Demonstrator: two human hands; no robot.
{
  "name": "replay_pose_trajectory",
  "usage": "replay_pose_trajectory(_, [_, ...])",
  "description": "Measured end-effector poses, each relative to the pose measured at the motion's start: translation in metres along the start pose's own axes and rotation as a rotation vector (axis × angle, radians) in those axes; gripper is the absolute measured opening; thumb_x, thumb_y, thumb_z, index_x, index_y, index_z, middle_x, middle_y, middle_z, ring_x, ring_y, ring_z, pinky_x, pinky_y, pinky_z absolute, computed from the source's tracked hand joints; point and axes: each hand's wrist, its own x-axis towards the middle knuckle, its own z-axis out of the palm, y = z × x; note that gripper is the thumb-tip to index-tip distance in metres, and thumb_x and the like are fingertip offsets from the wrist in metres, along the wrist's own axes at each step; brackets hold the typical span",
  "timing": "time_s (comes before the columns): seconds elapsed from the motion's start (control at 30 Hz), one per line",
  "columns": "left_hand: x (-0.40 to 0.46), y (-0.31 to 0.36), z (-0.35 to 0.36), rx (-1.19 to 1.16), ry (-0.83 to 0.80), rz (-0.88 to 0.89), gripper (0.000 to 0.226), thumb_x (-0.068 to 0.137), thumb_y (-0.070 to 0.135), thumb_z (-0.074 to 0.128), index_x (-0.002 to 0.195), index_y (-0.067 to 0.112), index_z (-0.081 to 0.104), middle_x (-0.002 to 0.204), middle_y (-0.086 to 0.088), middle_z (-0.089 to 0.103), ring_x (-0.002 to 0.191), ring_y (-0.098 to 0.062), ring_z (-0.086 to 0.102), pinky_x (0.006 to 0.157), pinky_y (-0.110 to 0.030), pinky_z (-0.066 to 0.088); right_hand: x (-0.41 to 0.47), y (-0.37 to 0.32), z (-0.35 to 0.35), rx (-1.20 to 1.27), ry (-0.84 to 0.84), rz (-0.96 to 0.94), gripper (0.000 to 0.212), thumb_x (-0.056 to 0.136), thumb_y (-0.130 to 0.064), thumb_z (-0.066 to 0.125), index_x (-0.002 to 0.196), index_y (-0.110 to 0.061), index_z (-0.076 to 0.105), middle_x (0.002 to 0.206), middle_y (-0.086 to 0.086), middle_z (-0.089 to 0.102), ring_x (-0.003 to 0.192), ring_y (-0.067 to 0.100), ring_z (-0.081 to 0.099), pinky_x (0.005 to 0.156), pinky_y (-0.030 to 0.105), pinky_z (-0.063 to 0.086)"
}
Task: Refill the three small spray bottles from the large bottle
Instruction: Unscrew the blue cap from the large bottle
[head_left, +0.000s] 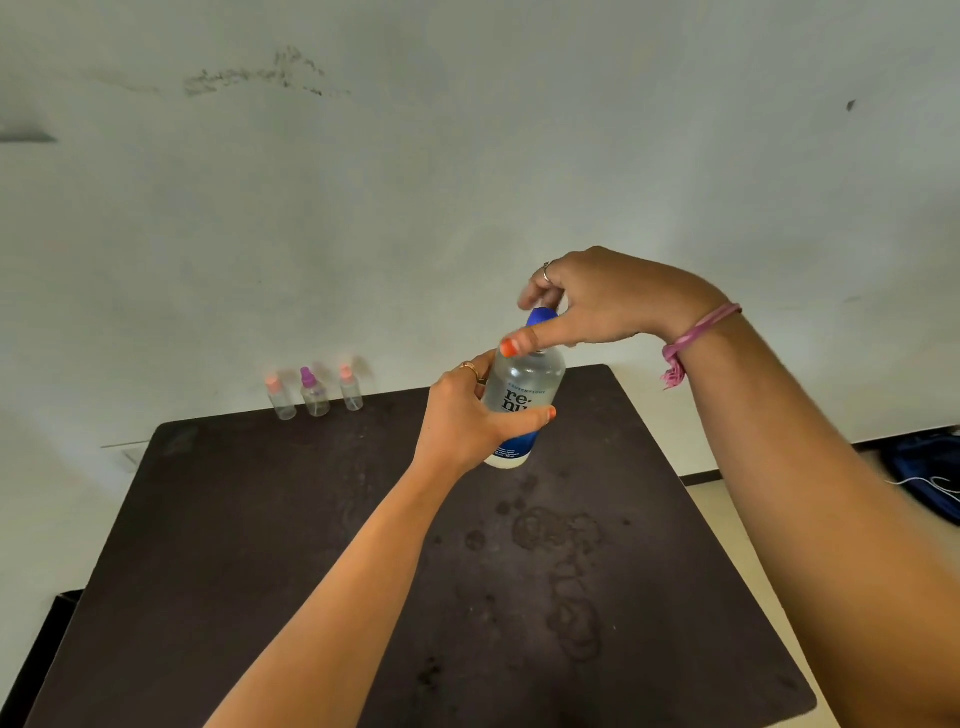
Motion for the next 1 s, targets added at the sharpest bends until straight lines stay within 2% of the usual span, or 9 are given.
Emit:
replay_pose_trajectory(0.07, [-0.003, -0.001, 0.001, -0.004, -0.007, 0.001, 0.064, 0.068, 0.032, 0.088, 0.125, 0.022, 0.059, 0.094, 0.02, 0.06, 0.085, 0.001, 0.059, 0.067, -0.008, 0.047, 0.0, 0.001, 0.005, -0.03, 0.018, -0.006, 0.041, 0.08, -0.047, 0.071, 0.101, -0.012, 0.069, 0.086, 0.0, 0.069, 0.07, 0.013, 0.065, 0.062, 0.02, 0.045])
replay_pose_trajectory(0.1, [-0.004, -0.002, 0.002, -0.005, -0.013, 0.003, 0.065, 0.068, 0.031, 0.088, 0.126, 0.023, 0.059, 0.093, 0.021, 0.06, 0.085, 0.003, 0.059, 0.068, -0.008, 0.047, -0.002, 0.001, 0.006, -0.049, 0.016, -0.026, 0.033, 0.081, -0.04, 0.073, 0.101, -0.013, 0.07, 0.085, -0.001, 0.068, 0.072, 0.012, 0.063, 0.062, 0.017, 0.044])
replay_pose_trajectory(0.23, [-0.009, -0.007, 0.007, 0.01, -0.033, -0.008, 0.064, 0.069, 0.033, 0.087, 0.127, 0.023, 0.059, 0.097, 0.016, 0.062, 0.087, -0.002, 0.06, 0.07, -0.008, 0.045, -0.016, 0.006, 0.002, -0.022, 0.029, -0.091, 0.028, 0.079, -0.015, 0.078, 0.105, -0.022, 0.073, 0.101, -0.008, 0.065, 0.088, 0.009, 0.063, 0.076, 0.015, 0.045])
replay_pose_trajectory(0.37, [-0.014, -0.018, 0.016, 0.028, -0.047, -0.047, 0.069, 0.07, 0.033, 0.086, 0.131, 0.022, 0.056, 0.103, 0.013, 0.06, 0.096, -0.009, 0.057, 0.075, -0.013, 0.043, -0.029, 0.023, 0.008, 0.245, 0.175, -0.055, 0.031, 0.075, -0.015, 0.081, 0.103, -0.024, 0.072, 0.103, -0.01, 0.068, 0.086, 0.004, 0.068, 0.081, 0.017, 0.05])
replay_pose_trajectory(0.5, [-0.019, -0.029, 0.024, 0.0, -0.055, -0.111, 0.077, 0.068, 0.032, 0.088, 0.135, 0.022, 0.053, 0.109, 0.011, 0.059, 0.1, -0.008, 0.056, 0.078, -0.014, 0.044, -0.036, 0.05, 0.043, 0.553, 0.335, 0.016, 0.032, 0.076, -0.016, 0.081, 0.104, -0.021, 0.067, 0.109, -0.005, 0.066, 0.088, 0.004, 0.069, 0.078, 0.01, 0.049])
replay_pose_trajectory(0.63, [-0.025, -0.041, 0.036, -0.014, -0.071, -0.159, 0.079, 0.067, 0.032, 0.089, 0.136, 0.022, 0.051, 0.11, 0.011, 0.057, 0.102, -0.007, 0.055, 0.076, -0.012, 0.042, -0.041, 0.072, 0.099, 0.871, 0.475, 0.115, 0.036, 0.081, -0.016, 0.076, 0.115, -0.022, 0.066, 0.104, -0.007, 0.064, 0.093, 0.012, 0.07, 0.091, 0.025, 0.052])
replay_pose_trajectory(0.77, [-0.031, -0.055, 0.051, -0.042, -0.106, -0.209, 0.078, 0.067, 0.029, 0.089, 0.134, 0.024, 0.05, 0.11, 0.012, 0.057, 0.104, -0.008, 0.055, 0.077, -0.012, 0.042, -0.053, 0.09, 0.153, 1.153, 0.569, 0.285, 0.03, 0.081, -0.015, 0.076, 0.11, -0.021, 0.069, 0.099, -0.008, 0.068, 0.101, 0.017, 0.068, 0.095, 0.036, 0.053])
replay_pose_trajectory(0.87, [-0.034, -0.067, 0.065, -0.03, -0.128, -0.241, 0.079, 0.066, 0.029, 0.089, 0.134, 0.023, 0.049, 0.113, 0.012, 0.056, 0.109, -0.01, 0.055, 0.087, -0.02, 0.045, -0.063, 0.101, 0.189, 1.183, 0.595, 0.393, 0.032, 0.078, -0.021, 0.079, 0.108, -0.024, 0.07, 0.104, -0.002, 0.069, 0.098, 0.01, 0.068, 0.088, 0.031, 0.055])
replay_pose_trajectory(1.0, [-0.037, -0.084, 0.087, -0.018, -0.146, -0.294, 0.082, 0.065, 0.027, 0.09, 0.135, 0.024, 0.048, 0.12, 0.009, 0.056, 0.114, -0.012, 0.053, 0.092, -0.025, 0.045, -0.073, 0.112, 0.228, 1.204, 0.574, 0.511, 0.032, 0.078, -0.023, 0.079, 0.109, -0.023, 0.069, 0.099, -0.009, 0.072, 0.091, 0.002, 0.067, 0.072, 0.017, 0.053])
